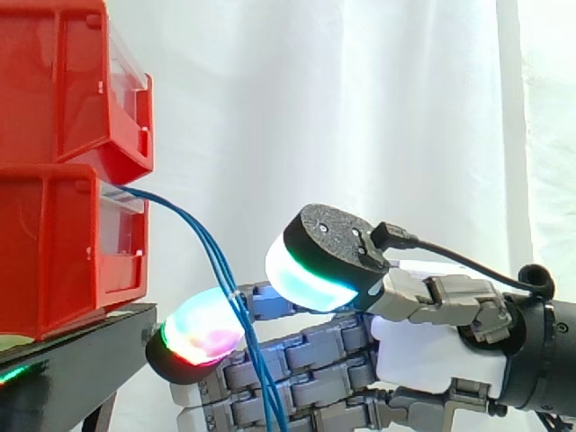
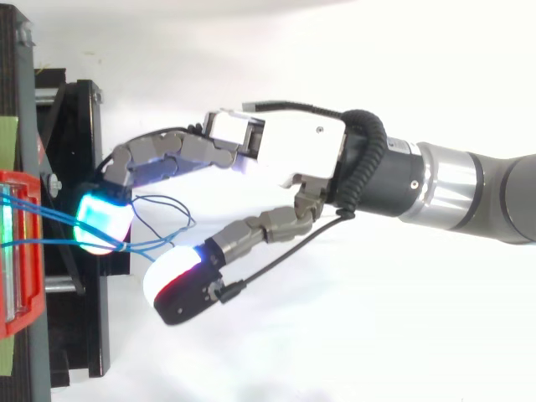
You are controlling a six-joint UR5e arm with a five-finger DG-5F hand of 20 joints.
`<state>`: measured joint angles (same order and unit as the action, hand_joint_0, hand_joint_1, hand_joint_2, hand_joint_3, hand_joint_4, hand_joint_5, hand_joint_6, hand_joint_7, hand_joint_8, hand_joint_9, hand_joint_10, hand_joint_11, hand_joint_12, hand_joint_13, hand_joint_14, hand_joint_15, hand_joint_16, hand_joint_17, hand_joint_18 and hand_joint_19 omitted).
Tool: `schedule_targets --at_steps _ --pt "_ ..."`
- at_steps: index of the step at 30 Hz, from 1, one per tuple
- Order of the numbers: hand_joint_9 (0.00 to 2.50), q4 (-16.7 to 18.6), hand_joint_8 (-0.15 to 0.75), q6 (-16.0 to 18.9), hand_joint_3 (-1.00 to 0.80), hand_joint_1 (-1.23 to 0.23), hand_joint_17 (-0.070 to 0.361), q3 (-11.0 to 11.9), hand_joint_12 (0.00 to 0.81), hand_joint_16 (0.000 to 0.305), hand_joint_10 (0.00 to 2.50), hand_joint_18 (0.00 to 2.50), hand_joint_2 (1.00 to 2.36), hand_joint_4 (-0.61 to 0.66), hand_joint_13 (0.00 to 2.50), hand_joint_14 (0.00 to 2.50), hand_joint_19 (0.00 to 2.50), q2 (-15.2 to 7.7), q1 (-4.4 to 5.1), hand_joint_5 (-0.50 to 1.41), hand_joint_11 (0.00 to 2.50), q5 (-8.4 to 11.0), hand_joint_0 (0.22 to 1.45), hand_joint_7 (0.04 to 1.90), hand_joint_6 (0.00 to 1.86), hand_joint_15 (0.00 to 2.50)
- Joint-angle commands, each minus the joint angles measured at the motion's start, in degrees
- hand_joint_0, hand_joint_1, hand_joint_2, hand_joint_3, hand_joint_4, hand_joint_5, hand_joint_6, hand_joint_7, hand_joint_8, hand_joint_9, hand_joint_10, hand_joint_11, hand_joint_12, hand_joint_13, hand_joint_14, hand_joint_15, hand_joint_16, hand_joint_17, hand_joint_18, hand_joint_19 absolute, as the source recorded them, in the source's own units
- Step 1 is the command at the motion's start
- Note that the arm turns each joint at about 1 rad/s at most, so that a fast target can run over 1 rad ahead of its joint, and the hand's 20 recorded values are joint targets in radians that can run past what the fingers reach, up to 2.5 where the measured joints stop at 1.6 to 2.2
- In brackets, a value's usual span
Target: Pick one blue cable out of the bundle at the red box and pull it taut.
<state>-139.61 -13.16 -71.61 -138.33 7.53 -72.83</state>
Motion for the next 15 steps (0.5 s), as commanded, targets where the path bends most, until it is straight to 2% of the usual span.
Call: schedule_targets --at_steps 1,3,5,15 --pt "0.56 -0.3 0.319 0.9 -0.50 -0.72 0.115 0.0 0.349 0.051 0.00 0.40 1.00 0.25 0.55 0.00 0.17 0.0 -0.77 -0.10 0.06 -0.21 0.56 1.04 0.50 0.10" --pt "0.56 -0.8 0.319 0.9 -0.49 -0.72 0.115 0.0 0.348 0.051 0.00 0.40 1.00 0.23 0.55 0.00 0.17 0.0 -1.29 -0.10 0.06 -0.21 0.56 1.06 0.50 0.10" --pt "0.56 -1.3 0.317 0.8 -0.47 -0.73 0.115 0.0 0.347 0.051 0.00 0.40 1.00 0.22 0.56 0.00 0.17 0.0 -1.38 -0.10 0.06 -0.38 0.57 1.10 0.50 0.11" --pt "0.56 -0.9 0.314 -0.7 -0.49 -0.74 0.115 0.1 0.346 0.051 0.00 0.41 1.00 0.20 0.56 0.00 0.17 0.0 -1.29 -0.09 0.08 -0.21 0.57 1.13 0.50 0.11"
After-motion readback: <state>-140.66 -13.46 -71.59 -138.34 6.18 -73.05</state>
